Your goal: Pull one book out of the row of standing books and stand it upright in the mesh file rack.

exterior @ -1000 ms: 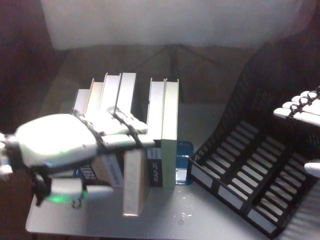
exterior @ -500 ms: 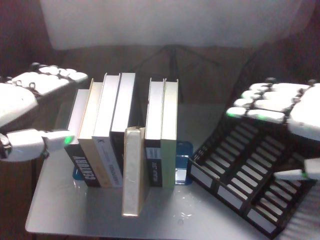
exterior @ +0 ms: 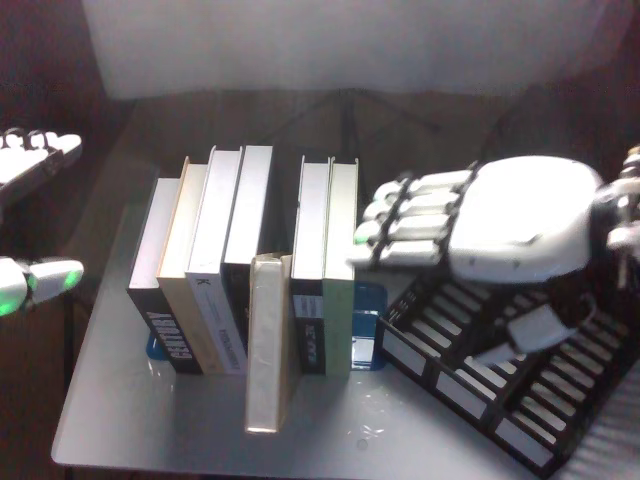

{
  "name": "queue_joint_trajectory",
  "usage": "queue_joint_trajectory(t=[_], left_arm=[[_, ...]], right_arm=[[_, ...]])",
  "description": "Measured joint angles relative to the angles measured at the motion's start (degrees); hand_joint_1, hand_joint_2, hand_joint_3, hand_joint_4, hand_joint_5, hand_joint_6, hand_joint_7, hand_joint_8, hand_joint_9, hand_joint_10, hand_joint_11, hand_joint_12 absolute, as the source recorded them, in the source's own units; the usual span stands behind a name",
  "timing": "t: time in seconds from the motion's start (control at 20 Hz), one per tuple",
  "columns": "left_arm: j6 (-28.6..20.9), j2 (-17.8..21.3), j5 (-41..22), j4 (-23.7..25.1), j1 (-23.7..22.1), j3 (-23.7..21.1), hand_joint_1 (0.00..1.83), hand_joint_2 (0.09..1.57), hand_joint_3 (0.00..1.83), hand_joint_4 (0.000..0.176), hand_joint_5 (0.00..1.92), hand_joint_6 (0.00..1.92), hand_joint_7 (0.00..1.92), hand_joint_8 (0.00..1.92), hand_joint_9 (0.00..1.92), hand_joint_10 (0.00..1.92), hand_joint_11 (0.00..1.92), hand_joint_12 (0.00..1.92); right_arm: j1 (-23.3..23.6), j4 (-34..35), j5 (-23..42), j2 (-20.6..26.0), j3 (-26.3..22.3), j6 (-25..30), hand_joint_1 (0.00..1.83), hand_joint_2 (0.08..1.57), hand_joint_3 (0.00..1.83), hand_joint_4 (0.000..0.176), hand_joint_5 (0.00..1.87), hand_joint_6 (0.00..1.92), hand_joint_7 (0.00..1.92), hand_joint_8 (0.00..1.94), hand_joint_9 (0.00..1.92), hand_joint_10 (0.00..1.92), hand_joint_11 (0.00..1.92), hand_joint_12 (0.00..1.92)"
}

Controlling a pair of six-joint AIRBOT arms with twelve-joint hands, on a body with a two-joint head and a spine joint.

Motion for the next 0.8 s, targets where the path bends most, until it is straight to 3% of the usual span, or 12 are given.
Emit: queue_joint_trajectory(t=[0.25,0.3,0.35,0.5,0.6,0.7,0.8], left_arm=[[0.04,-0.24,-0.28,-5.77,3.96,0.22,0.66,1.17,0.0,0.03,0.02,0.01,0.0,0.0,0.0,0.0,0.0,0.0],[-0.46,-0.24,-0.42,-6.29,4.46,0.22,0.67,1.17,0.0,0.03,0.03,0.01,0.0,0.0,0.0,0.0,0.0,0.0],[-0.61,-0.24,-0.83,-6.43,4.92,0.2,0.64,1.17,0.0,0.048,0.0,0.0,0.0,0.0,0.0,0.0,0.0,0.0],[-0.7,-0.2,-2.05,-7.17,5.79,-0.15,0.65,1.19,0.0,0.044,0.0,0.0,0.0,0.0,0.0,0.0,0.0,0.0],[-0.7,-0.2,-2.29,-7.63,6.1,-0.2,0.66,1.19,0.0,0.05,0.0,0.0,0.0,0.0,0.0,0.0,0.0,0.0],[-1.09,-0.2,-2.45,-8.59,7.1,-0.2,0.66,1.2,0.0,0.045,0.0,0.0,0.0,0.0,0.0,0.0,0.0,0.0],[-1.31,-0.2,-2.97,-9.53,8.15,-0.22,0.65,1.2,0.0,0.029,0.0,0.0,0.0,0.0,0.0,0.0,0.0,0.0]], right_arm=[[2.05,-5.81,1.01,-4.94,1.05,2.23,0.83,0.98,0.0,0.0,0.0,0.0,0.0,0.0,0.0,0.0,0.0,0.0],[2.27,-6.8,0.81,-5.46,1.22,2.23,0.8,0.98,0.0,0.0,0.0,0.0,0.0,0.0,0.0,0.0,0.0,0.0],[2.58,-7.37,0.63,-5.92,1.22,2.25,0.76,0.98,0.0,0.0,0.0,0.0,0.0,0.0,0.0,0.0,0.0,0.0],[3.28,-8.79,0.79,-7.67,1.75,2.23,0.72,1.0,0.0,0.0,0.0,0.0,0.0,0.0,0.0,0.0,0.0,0.0],[3.28,-10.23,0.52,-9.14,2.23,2.23,0.66,1.02,0.01,0.035,0.0,0.0,0.0,0.0,0.0,0.0,0.0,0.0],[4.0,-12.79,-0.57,-11.15,2.73,2.29,0.59,1.02,0.0,0.056,0.0,0.0,0.0,0.0,0.0,0.0,0.0,0.0],[4.57,-14.16,-1.18,-12.5,2.78,2.19,0.54,1.05,0.02,0.042,0.0,0.0,0.0,0.0,0.0,0.0,0.0,0.0]])
